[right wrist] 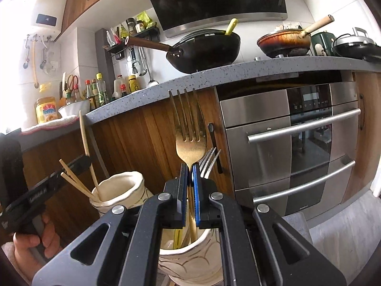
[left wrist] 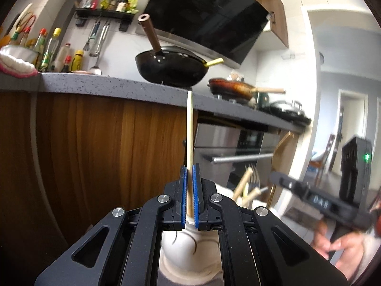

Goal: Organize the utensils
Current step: 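Lift the chopstick into the tall cup while the right tool carries the gold fork over, then open the left tool while the right tool releases the gold fork into the short cup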

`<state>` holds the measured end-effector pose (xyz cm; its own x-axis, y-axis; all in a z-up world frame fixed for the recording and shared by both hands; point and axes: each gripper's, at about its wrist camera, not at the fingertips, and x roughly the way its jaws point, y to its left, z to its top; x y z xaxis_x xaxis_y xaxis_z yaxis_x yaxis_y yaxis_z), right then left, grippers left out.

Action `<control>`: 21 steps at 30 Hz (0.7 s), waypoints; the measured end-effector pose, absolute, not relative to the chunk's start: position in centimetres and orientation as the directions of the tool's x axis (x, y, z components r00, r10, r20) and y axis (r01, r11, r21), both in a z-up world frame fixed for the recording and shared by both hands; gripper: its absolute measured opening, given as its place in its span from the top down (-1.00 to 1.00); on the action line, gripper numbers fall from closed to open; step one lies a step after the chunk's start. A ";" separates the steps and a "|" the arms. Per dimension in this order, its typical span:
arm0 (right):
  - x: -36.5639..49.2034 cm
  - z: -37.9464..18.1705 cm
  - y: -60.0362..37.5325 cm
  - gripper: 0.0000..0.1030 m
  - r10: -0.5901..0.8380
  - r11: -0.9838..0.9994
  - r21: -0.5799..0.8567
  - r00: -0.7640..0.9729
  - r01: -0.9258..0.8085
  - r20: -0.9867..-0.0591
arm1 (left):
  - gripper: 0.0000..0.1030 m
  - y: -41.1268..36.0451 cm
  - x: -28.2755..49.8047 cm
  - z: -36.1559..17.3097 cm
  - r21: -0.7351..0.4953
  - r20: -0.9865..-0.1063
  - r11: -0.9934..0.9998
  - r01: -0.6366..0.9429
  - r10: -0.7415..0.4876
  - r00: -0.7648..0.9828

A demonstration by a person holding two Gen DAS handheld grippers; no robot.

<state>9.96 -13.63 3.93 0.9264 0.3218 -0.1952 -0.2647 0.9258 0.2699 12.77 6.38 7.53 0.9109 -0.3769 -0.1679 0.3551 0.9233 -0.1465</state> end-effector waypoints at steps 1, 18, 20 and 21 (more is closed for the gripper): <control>10.0 3.9 -13.7 0.91 0.320 0.926 0.269 0.927 -0.263 -0.195 | 0.90 6.3 12.8 7.4 -0.145 -0.175 0.923 0.357 -0.379 0.909; 10.4 3.8 -14.2 0.91 0.260 0.944 0.263 0.938 -0.198 -0.230 | 0.14 6.2 12.2 6.7 -0.085 -0.185 0.947 0.309 -0.320 0.929; 10.5 3.8 -14.3 0.89 0.260 0.943 0.269 0.936 -0.194 -0.236 | -0.04 6.1 11.8 6.8 -0.069 -0.176 0.951 0.300 -0.308 0.935; 10.6 3.7 -14.4 0.87 0.257 0.944 0.271 0.936 -0.190 -0.241 | -0.15 6.0 11.8 6.8 -0.064 -0.173 0.952 0.299 -0.306 0.936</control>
<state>10.62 -14.37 3.75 0.9359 0.2571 -0.2408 -0.1896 0.9437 0.2710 11.76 5.96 6.82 0.9363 -0.3058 -0.1729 0.2992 0.9521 -0.0638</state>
